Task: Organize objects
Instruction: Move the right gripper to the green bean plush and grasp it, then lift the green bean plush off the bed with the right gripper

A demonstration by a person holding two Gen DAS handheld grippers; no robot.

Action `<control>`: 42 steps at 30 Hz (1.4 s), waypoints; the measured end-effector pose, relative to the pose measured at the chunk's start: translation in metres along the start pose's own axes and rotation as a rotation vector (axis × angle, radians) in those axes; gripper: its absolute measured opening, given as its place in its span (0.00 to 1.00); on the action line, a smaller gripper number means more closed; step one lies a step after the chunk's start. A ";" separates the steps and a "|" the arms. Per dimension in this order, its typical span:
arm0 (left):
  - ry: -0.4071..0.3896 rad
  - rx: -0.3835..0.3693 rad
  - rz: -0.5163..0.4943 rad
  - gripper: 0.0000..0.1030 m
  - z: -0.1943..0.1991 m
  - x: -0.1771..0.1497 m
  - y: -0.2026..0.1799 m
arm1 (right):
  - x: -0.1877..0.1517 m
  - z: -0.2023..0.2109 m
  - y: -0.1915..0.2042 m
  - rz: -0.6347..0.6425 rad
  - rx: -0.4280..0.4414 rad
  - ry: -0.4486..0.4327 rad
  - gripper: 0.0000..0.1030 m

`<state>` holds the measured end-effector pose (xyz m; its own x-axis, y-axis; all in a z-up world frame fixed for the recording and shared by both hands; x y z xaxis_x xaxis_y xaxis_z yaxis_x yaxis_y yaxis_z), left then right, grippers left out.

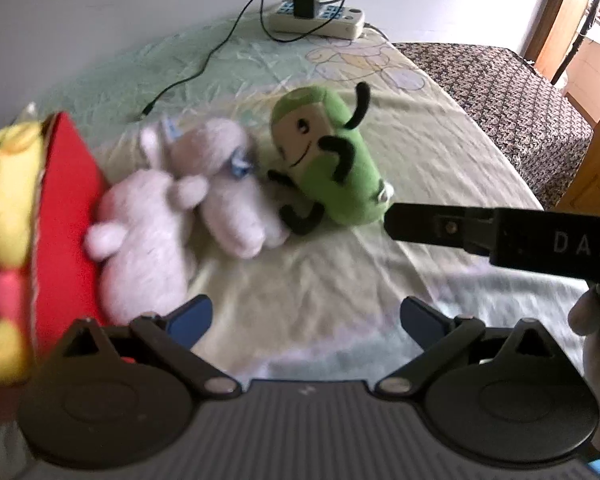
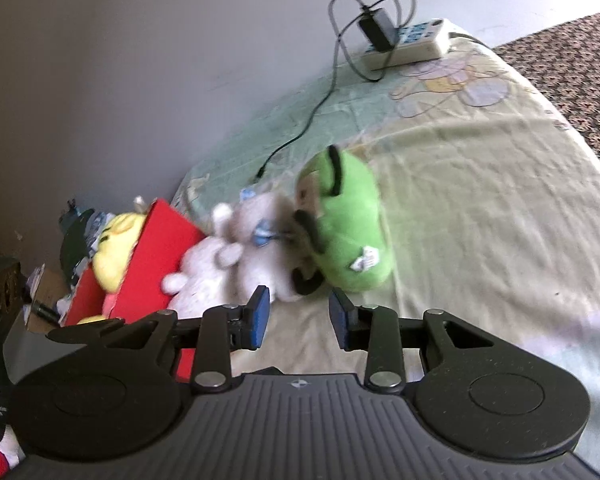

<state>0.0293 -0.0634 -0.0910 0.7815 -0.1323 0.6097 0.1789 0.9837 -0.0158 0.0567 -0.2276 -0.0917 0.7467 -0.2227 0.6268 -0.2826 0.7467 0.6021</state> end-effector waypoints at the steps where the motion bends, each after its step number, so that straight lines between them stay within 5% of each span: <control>1: 0.002 -0.001 -0.003 0.97 -0.004 0.003 -0.002 | 0.002 0.000 -0.004 -0.008 -0.002 0.001 0.35; 13: 0.006 -0.010 0.023 0.95 -0.041 0.029 0.001 | 0.029 -0.025 -0.025 -0.049 -0.014 -0.002 0.43; 17: -0.015 -0.032 0.041 0.95 -0.050 0.037 0.003 | 0.036 -0.039 -0.034 -0.086 -0.029 0.001 0.54; 26: -0.044 -0.106 0.069 0.94 -0.073 0.049 0.004 | 0.038 -0.071 -0.048 -0.144 -0.033 0.050 0.55; 30: -0.059 -0.143 0.068 0.90 -0.077 0.050 0.002 | 0.037 -0.081 -0.049 -0.160 0.008 0.066 0.60; 32: -0.046 -0.157 0.061 0.80 -0.083 0.050 0.000 | 0.037 -0.087 -0.048 -0.156 0.025 0.076 0.64; 42: -0.029 -0.194 0.100 0.71 -0.089 0.051 0.005 | 0.033 -0.089 -0.044 -0.179 0.102 0.126 0.53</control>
<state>0.1230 -0.0761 -0.1310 0.7844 -0.0289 0.6196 0.2148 0.9497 -0.2277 0.1468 -0.2118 -0.1414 0.8577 -0.2614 0.4427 -0.1935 0.6337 0.7490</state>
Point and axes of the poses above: each gripper's, at about its wrist camera, not at the fingertips, and z roughly against the way its jaws point, y to its left, x to its top, the point moved 5 cm from there along -z, roughly the way its jaws point, and after that the axes turned 8 degrees about -y, right-handed, at the moved point
